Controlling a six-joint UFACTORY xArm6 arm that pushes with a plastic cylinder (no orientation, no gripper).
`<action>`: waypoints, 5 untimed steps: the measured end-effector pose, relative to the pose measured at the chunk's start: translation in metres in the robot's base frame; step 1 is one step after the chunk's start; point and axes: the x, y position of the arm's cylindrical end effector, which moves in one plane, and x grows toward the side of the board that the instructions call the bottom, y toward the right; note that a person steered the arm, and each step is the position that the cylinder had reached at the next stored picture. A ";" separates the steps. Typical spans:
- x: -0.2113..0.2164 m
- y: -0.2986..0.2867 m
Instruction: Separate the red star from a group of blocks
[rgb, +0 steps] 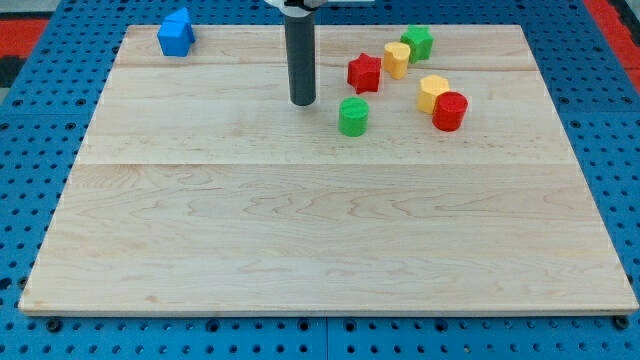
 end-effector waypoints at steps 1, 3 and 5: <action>-0.002 0.055; -0.051 0.165; -0.100 0.206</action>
